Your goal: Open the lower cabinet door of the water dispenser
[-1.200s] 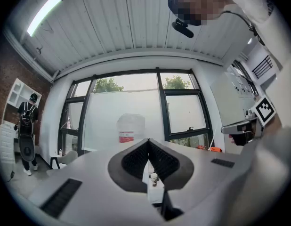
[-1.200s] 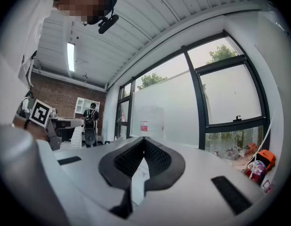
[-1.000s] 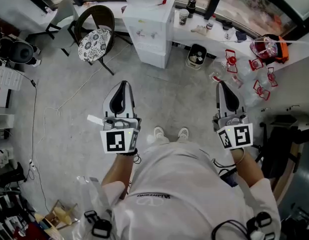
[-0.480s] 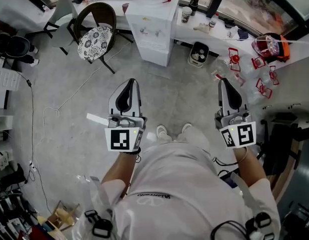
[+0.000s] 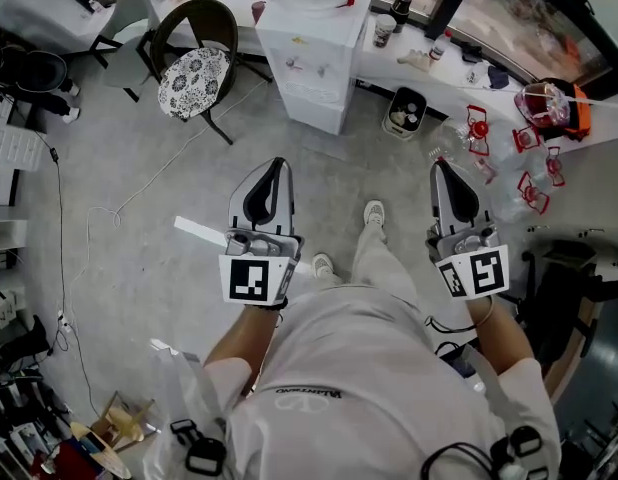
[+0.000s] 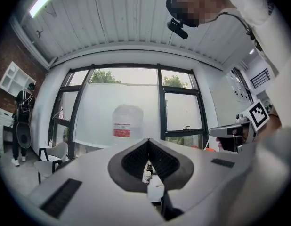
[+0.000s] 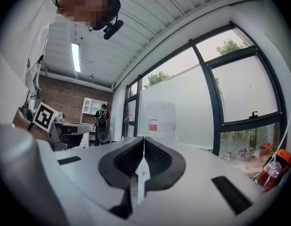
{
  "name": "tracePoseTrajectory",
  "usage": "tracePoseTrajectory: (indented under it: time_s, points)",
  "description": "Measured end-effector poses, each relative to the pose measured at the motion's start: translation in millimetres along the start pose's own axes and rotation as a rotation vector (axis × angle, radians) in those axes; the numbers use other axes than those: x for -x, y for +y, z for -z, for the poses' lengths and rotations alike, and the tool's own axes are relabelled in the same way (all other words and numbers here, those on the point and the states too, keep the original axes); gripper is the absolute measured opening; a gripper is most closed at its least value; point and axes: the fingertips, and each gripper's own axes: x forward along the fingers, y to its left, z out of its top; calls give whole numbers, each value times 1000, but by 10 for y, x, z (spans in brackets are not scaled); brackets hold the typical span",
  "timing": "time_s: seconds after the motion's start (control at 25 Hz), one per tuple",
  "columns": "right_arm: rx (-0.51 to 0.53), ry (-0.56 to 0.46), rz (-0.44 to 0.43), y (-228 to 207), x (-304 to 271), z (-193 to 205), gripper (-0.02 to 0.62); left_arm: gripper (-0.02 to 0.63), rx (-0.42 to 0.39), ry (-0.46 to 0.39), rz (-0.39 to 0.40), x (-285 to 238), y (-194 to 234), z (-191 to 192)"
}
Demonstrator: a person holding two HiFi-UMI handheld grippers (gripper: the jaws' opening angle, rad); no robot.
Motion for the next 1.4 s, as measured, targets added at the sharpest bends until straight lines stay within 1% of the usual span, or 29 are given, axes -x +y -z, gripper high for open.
tracePoseTrajectory:
  time_s: [0.24,0.48,0.6,0.68,0.76,0.88,0.96,1.08,1.24,1.4]
  points:
    - [-30,22,-71,-427,-439,239,15,6,-19,16,-43,-575,-36,175]
    - [-48,55,-191,-844,-938,605,15,6,-57,39,-103,-1210,-35,485]
    - [-65,63,-267,-1018,-1200,860,17,6,-72,26,-143,-1482,1,675]
    - [-72,66,-316,-1093,-1383,1090,17,6,-73,51,-168,-1630,30,893]
    - [-84,69,-350,-1178,-1562,1349,17,6,-82,59,-187,-1781,54,1131]
    - [-102,75,-377,-1276,-1820,1810,17,6,-106,65,-202,-1968,94,1577]
    - [-103,76,-388,-1296,-1971,2159,17,6,-116,83,-201,-2059,147,1973]
    - [-99,82,-395,-1291,-2147,2743,17,6,-105,109,-201,-2180,232,2664]
    - [-116,85,-388,-1221,-2388,3617,17,6,-106,107,-181,-2398,296,3607]
    - [-127,80,-389,-1053,-2683,4522,17,6,-92,106,-153,-2588,418,4557]
